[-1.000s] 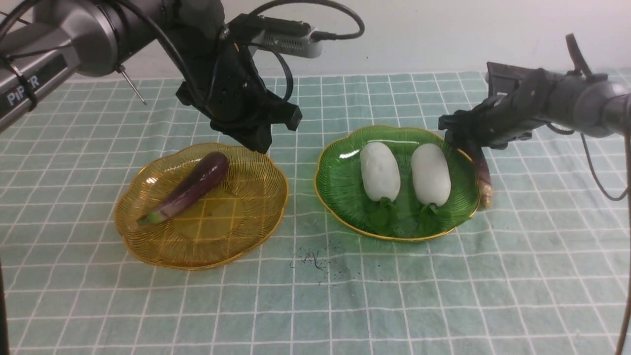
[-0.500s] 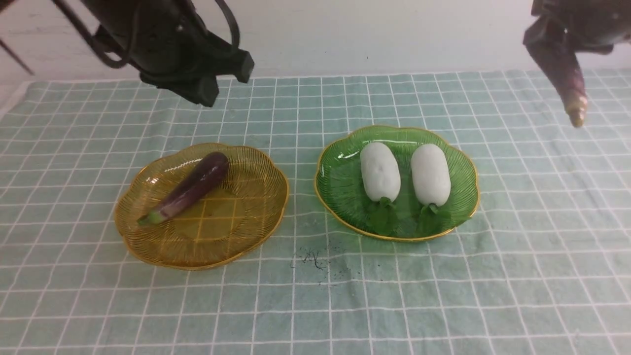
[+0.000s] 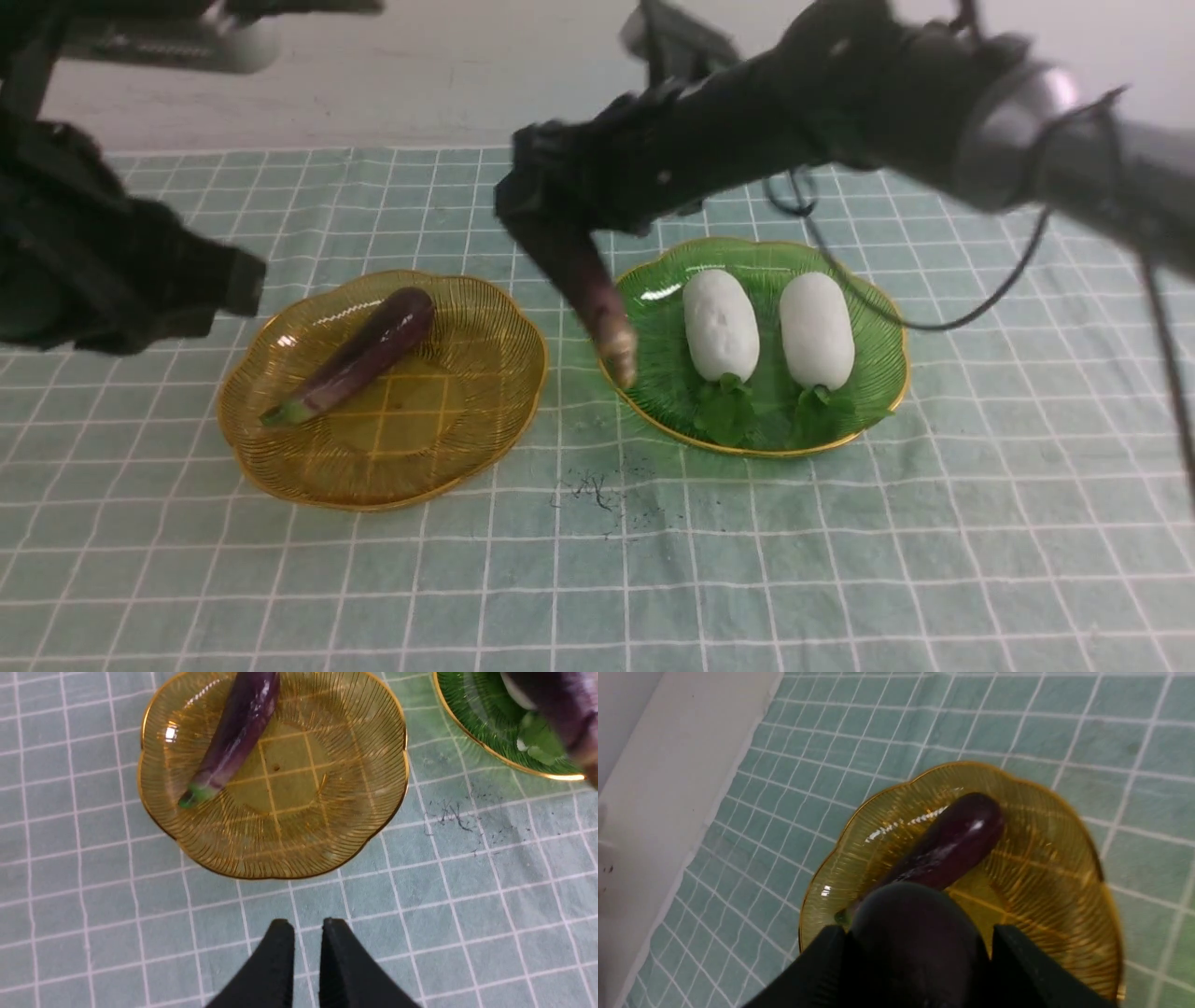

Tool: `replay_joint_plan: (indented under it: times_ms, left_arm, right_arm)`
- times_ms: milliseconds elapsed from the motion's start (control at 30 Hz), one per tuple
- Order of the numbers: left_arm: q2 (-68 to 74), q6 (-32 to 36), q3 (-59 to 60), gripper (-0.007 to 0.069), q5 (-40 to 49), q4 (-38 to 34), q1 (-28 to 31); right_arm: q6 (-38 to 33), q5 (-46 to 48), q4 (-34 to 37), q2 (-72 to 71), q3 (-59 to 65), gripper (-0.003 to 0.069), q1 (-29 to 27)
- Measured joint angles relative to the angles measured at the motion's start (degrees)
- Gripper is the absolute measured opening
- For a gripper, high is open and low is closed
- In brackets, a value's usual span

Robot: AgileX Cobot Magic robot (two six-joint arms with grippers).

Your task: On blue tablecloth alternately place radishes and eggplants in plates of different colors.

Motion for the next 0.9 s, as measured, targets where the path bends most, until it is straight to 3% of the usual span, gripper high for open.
replay_joint_plan:
  times_ms: [267,400,567,633,800,867,900]
  left_arm:
    - [-15.98,-0.63,10.99,0.0068,0.0,-0.06,0.0]
    - [-20.85,-0.9,13.17,0.0068,0.05,0.0,0.0]
    - [-25.4,-0.98,14.45,0.0068,0.55,0.0,0.0]
    - [-26.07,-1.03,14.43,0.0068,1.53,0.0,0.0]
    - [-26.76,-1.46,14.43,0.0068,4.1,0.0,0.0]
    - [-26.92,-1.46,14.43,0.0068,5.67,0.0,0.0]
    - [-26.92,-1.46,14.43,0.0068,5.85,0.0,0.0]
  right_arm:
    - [-1.5,-8.14,9.38,8.48,-1.42,0.0368,5.71]
    - [-1.69,-8.09,12.14,10.75,-3.94,0.0453,5.76]
    - [-1.69,-7.19,13.26,11.92,-6.29,0.0619,5.46]
    - [-1.69,-5.24,13.14,11.92,-7.01,0.0635,4.76]
    - [-1.69,4.48,11.6,10.21,-9.42,0.0597,0.15]
    - [-1.58,10.81,10.27,7.1,-12.01,0.0484,-4.44]
    - [-1.49,11.31,10.13,6.81,-12.22,0.0473,-4.83]
